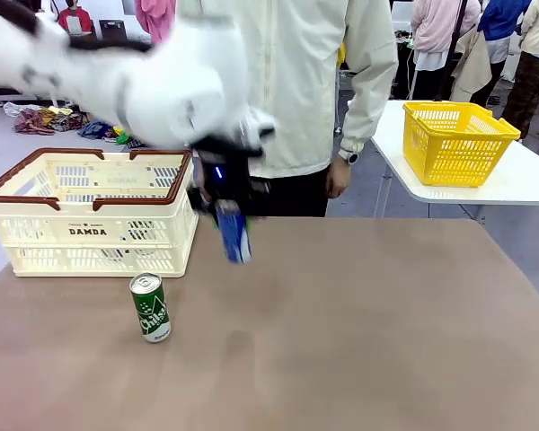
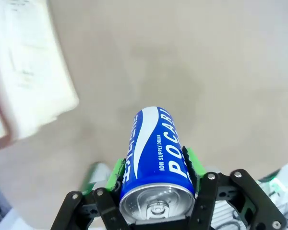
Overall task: Place the drinks into the Shopping basket.
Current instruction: Pick up one drink and place it into the Shopping basket.
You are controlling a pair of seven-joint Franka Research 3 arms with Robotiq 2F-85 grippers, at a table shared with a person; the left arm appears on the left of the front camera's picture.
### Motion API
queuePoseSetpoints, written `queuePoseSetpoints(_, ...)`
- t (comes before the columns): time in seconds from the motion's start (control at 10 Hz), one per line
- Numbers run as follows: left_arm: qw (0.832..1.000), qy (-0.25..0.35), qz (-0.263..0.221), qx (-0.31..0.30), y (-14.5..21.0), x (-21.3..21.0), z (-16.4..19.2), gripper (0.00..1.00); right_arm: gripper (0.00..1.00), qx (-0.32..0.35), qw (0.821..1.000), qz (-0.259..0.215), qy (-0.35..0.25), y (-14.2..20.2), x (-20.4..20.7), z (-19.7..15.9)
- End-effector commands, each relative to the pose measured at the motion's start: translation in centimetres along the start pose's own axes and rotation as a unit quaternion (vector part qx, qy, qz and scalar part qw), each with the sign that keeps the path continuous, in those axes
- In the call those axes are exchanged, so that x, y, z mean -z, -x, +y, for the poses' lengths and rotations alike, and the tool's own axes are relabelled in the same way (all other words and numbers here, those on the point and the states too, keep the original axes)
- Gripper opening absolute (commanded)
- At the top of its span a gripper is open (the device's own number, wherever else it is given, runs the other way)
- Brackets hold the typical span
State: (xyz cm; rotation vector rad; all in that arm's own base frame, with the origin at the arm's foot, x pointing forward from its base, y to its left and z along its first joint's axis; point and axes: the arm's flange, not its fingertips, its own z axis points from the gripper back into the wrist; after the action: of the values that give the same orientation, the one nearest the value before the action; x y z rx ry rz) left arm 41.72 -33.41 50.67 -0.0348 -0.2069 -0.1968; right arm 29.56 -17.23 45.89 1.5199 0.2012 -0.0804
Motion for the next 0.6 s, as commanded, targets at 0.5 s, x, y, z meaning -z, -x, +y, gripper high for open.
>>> queuePoseSetpoints(0.5, 0.998, 0.03, -0.041, 0.048, -12.1, -13.2, 24.3, 0.0, 1.0, 0.009, 1.0, 0.004, 0.008, 0.2, -0.2, 0.6)
